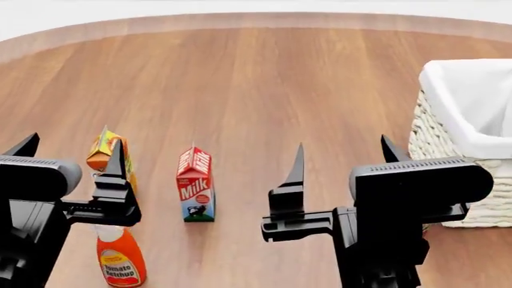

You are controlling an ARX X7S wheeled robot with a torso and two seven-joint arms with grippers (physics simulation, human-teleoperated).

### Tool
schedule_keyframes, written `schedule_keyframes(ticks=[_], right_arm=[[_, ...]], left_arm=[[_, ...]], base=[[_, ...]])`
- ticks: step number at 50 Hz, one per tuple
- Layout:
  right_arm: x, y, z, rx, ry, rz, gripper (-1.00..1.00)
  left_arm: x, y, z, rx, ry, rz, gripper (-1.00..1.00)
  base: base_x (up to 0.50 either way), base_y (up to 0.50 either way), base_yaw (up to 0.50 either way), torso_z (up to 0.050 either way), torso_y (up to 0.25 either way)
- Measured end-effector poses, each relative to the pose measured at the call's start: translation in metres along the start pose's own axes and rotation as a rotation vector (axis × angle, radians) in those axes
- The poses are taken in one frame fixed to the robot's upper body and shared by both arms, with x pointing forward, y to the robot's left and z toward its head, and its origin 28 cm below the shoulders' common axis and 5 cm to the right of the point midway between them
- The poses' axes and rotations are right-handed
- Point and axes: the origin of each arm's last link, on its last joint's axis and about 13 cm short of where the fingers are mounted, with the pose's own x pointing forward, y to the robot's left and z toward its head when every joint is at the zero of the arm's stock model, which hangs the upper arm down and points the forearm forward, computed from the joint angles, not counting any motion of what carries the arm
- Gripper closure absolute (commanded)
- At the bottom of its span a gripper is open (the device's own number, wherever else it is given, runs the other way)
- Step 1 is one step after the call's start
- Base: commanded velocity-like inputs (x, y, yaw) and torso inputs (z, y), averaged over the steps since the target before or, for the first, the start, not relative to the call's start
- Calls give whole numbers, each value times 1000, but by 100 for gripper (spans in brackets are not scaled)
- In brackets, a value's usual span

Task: Pick the milk and place it in the basket.

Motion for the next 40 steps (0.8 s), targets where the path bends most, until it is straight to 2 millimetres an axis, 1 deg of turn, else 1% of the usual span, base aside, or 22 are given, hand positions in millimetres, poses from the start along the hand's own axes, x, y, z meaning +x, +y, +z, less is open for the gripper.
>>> schedule_keyframes(ticks=[16,38,40], right_arm=[[1,0,1,-12,1,2,-100],[3,2,-3,-14,7,9,-100],[3,2,-3,-13,10,6,-100]], left_arm=[[0,1,3,0,-9,4,-100],[0,2,2,2,-7,11,-100],[0,3,2,3,-7,12,-100]], base=[[500,3,0,0,1],[500,66,0,0,1],[0,0,0,0,0]])
